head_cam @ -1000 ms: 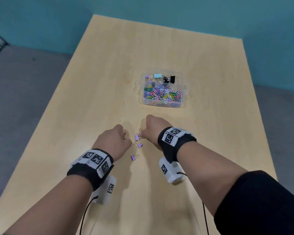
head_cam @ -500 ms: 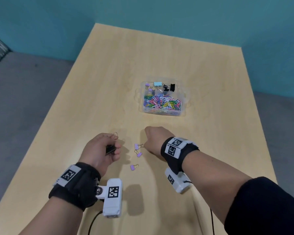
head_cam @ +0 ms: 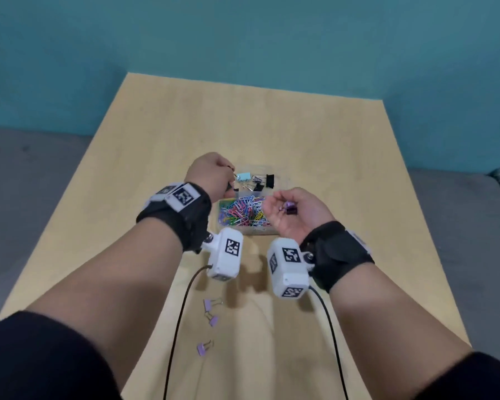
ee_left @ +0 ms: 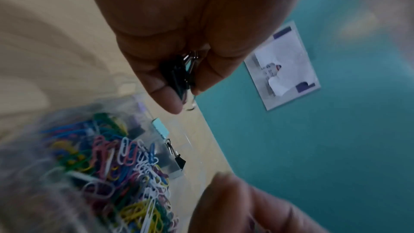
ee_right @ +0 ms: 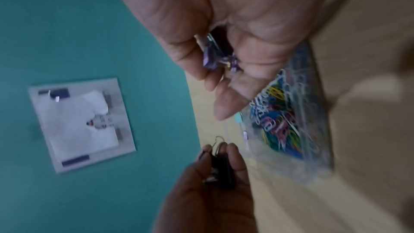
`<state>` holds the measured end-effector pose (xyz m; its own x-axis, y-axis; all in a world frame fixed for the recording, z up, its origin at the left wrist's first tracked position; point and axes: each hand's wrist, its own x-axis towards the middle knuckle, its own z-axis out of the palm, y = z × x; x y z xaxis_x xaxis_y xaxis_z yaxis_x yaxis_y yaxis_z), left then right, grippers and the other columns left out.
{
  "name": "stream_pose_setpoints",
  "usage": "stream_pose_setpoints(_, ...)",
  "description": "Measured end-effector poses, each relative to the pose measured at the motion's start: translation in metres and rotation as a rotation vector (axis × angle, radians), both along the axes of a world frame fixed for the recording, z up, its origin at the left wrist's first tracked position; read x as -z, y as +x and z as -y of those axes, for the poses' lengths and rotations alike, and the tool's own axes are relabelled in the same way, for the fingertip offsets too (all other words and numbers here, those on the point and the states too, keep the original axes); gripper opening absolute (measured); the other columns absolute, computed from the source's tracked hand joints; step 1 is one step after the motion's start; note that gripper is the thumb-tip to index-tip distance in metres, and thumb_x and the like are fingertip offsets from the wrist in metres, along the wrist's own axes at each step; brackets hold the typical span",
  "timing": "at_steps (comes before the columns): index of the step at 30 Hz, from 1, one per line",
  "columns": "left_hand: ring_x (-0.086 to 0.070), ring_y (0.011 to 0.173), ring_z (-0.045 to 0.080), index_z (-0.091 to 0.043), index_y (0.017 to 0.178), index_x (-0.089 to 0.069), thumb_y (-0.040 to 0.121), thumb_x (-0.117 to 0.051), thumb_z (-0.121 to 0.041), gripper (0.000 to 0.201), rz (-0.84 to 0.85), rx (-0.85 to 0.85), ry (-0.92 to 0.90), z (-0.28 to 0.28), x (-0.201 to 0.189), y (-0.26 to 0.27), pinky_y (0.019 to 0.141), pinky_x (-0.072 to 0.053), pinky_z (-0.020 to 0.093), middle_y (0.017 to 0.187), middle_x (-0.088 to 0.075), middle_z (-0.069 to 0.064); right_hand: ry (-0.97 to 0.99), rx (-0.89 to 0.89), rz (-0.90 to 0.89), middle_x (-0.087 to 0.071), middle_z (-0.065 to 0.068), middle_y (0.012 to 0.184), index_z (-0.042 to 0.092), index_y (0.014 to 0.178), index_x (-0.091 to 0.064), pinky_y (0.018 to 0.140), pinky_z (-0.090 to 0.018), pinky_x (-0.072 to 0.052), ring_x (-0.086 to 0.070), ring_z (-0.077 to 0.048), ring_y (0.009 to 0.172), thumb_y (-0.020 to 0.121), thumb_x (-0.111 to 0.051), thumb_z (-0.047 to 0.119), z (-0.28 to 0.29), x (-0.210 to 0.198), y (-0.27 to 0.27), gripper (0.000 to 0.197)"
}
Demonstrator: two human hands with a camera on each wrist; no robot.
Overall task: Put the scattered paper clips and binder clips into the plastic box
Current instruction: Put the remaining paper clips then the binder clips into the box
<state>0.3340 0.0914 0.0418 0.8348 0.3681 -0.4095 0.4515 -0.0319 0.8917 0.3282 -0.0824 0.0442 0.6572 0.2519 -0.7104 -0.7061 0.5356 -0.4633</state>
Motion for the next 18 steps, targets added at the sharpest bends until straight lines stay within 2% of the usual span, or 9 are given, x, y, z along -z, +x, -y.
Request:
stream_pose_setpoints(3,-0.060,0.061,0.025,-0.012,0.078,-0.059,0.085,-0.050,0.000,0.017,-0.010,0.058,0.091,0.007,-0.001,0.024,0.077,-0.058,0.047,0.072,-0.058,0.008,-0.150,0.000,0.035,-0.052,-0.018,0.096,-0.007,0.104,-0.054,0.085,-0.039,-0.055,-0.059,-0.025,0.082,0.090,-0.053,-0.003,-0.010,-0.006,0.031,0.015)
stream_pose_setpoints(5,-0.056,0.064,0.025,-0.015,0.086,-0.062,0.083,-0.052,-0.002,0.017,-0.005,0.118,0.087,0.010,-0.003,0.030,0.078,-0.057,0.048,0.074,-0.056,0.007,-0.231,-0.075,0.092,-0.048,-0.014,0.094,-0.006,0.112,-0.052,0.095,-0.038,-0.047,-0.055,-0.019,0.087,0.094,-0.053,0.009,-0.019,-0.011,0.047,0.023)
stream_pose_setpoints(7,-0.054,0.071,0.024,-0.019,0.104,-0.064,0.081,-0.054,-0.005,0.029,-0.015,0.206,0.090,0.010,-0.008,0.029,0.078,-0.054,0.044,0.083,-0.059,0.006,-0.383,-0.233,0.146,-0.047,-0.016,0.115,0.001,0.126,-0.047,0.095,-0.048,-0.048,-0.052,-0.031,0.107,0.094,-0.055,0.028,-0.023,-0.014,0.060,0.043)
stream_pose_setpoints(8,-0.055,0.079,0.022,-0.021,0.112,-0.063,0.082,-0.053,-0.006,0.035,-0.014,0.228,0.084,0.009,-0.010,0.026,0.076,-0.052,0.039,0.091,-0.060,0.003,-0.447,-0.319,0.168,-0.043,-0.018,0.127,0.005,0.133,-0.043,0.092,-0.052,-0.049,-0.048,-0.037,0.111,0.093,-0.055,0.037,-0.023,-0.016,0.063,0.052)
stream_pose_setpoints(10,-0.055,0.090,0.017,-0.021,0.118,-0.061,0.085,-0.053,-0.005,0.038,0.008,0.203,0.015,0.004,-0.015,0.015,0.075,-0.048,0.034,0.104,-0.059,0.000,-0.537,-0.441,0.219,-0.038,-0.019,0.135,0.009,0.139,-0.037,0.088,-0.052,-0.052,-0.044,-0.041,0.111,0.093,-0.054,0.044,-0.019,-0.022,0.062,0.060)
stream_pose_setpoints(12,-0.056,0.088,0.015,-0.021,0.110,-0.062,0.086,-0.053,-0.005,0.030,0.042,0.132,-0.061,-0.005,-0.020,-0.006,0.075,-0.050,0.033,0.101,-0.060,0.000,-0.681,-0.493,0.312,-0.047,-0.018,0.130,0.010,0.130,-0.047,0.085,-0.048,-0.054,-0.051,-0.037,0.110,0.093,-0.054,0.042,-0.011,-0.030,0.051,0.049)
stream_pose_setpoints(14,-0.059,0.081,0.019,-0.019,0.093,-0.063,0.085,-0.055,-0.005,0.019,0.063,0.072,-0.026,-0.014,-0.018,-0.040,0.072,-0.052,0.035,0.091,-0.062,0.003,-0.808,-0.509,0.464,-0.059,-0.012,0.108,0.014,0.107,-0.059,0.077,-0.042,-0.057,-0.060,-0.028,0.095,0.092,-0.056,0.031,-0.006,-0.033,0.028,0.023)
stream_pose_setpoints(16,-0.062,0.072,0.023,-0.018,0.081,-0.062,0.082,-0.057,-0.008,0.011,0.023,0.085,0.179,-0.021,-0.008,-0.085,0.066,-0.053,0.036,0.079,-0.064,0.004,-0.871,-0.581,0.623,-0.060,-0.005,0.085,0.019,0.087,-0.061,0.069,-0.042,-0.056,-0.061,-0.024,0.078,0.088,-0.056,0.023,-0.005,-0.026,-0.003,0.007)
stream_pose_setpoints(18,-0.060,0.064,0.024,-0.019,0.074,-0.060,0.079,-0.059,-0.014,0.007,-0.074,0.209,0.400,-0.021,0.005,-0.133,0.060,-0.049,0.034,0.068,-0.064,0.000,-0.917,-0.801,0.770,-0.059,0.000,0.073,0.020,0.087,-0.062,0.066,-0.041,-0.052,-0.058,-0.022,0.068,0.086,-0.056,0.023,-0.004,-0.010,-0.037,0.006)
